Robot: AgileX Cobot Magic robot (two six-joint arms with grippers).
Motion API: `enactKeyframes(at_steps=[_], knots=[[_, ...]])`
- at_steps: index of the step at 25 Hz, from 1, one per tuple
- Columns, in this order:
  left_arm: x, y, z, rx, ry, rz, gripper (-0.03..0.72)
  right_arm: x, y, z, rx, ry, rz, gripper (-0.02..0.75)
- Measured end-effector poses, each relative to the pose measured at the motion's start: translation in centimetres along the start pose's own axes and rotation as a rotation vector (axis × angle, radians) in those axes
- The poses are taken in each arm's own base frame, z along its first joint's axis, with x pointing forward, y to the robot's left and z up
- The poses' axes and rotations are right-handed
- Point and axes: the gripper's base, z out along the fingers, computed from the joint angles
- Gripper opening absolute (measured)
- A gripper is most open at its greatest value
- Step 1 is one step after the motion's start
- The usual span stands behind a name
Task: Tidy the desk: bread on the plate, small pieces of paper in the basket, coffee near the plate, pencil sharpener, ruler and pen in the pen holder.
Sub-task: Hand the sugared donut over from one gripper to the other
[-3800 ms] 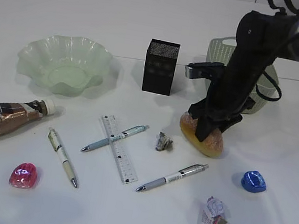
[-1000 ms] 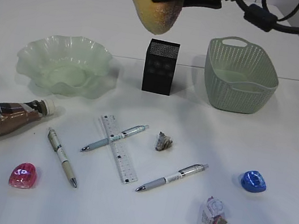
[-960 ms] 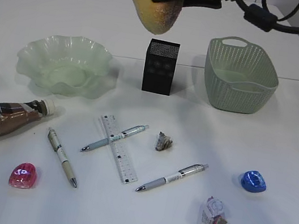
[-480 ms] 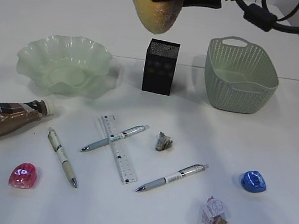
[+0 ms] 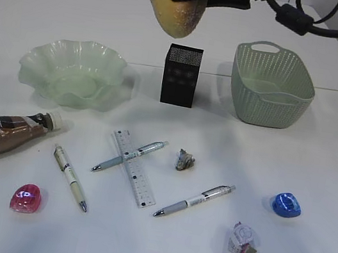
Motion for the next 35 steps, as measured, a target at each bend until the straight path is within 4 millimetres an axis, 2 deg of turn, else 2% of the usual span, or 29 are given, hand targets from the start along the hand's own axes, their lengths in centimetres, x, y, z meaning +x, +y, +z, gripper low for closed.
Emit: enactKeyframes(at_steps=[4,6,10,35], knots=[[-0.3,0.2,1.3,0.002,0.005,0.009,0.604,0.0,-0.4,-0.5,0.006,-0.008,0.011,0.299],[-0.4,0.4,1.7,0.000,0.007,0.008,0.604,0.1,-1.4,-1.6,0.042,-0.029,0.027,0.299],[-0.1,0.1,2.3,0.015,0.015,0.004,0.604,0.1,-1.5,-1.8,0.046,-0.030,0.029,0.299],[-0.2,0.1,2.6,-0.010,-0.002,0.006,0.604,0.1,-1.0,-1.1,0.030,-0.022,0.024,0.299]])
